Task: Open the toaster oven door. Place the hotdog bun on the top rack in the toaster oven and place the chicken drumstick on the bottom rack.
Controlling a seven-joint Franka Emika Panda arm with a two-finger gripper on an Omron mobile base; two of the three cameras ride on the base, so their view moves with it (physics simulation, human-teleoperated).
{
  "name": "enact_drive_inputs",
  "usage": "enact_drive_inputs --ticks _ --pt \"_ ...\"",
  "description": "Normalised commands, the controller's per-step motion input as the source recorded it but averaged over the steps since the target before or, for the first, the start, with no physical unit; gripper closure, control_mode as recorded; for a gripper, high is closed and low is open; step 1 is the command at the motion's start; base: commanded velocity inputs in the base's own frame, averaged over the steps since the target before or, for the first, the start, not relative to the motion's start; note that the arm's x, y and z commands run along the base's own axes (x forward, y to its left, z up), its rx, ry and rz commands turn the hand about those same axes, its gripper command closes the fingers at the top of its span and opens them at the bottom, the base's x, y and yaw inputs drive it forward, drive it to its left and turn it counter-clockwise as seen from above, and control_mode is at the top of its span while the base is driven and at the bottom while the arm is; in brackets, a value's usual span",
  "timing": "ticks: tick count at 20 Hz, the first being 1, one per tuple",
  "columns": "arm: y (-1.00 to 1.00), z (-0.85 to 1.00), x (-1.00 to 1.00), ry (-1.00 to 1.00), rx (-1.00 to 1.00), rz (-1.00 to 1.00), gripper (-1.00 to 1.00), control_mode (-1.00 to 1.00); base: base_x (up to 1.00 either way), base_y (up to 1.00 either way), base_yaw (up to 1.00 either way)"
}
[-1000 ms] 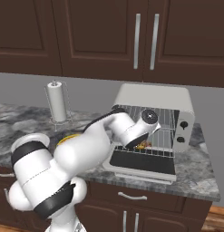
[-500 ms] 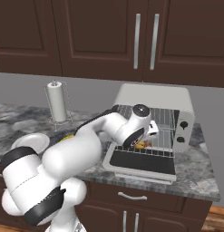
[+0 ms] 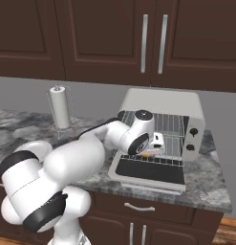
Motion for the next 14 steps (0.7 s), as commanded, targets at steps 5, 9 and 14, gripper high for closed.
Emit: enact_drive_inputs --ticks 5,9,14 --pt "-0.11 -0.31 0.0 0.04 0.07 -0.14 -1.0 -1.0 0.0 0.0 0.0" --pt "-0.05 -0.35 -0.04 0.0 0.05 -0.12 -1.0 -1.0 0.0 0.0 0.0" --pt "0.0 -0.32 -0.07 0.0 0.01 -0.18 -1.0 -1.0 0.0 0.0 0.0"
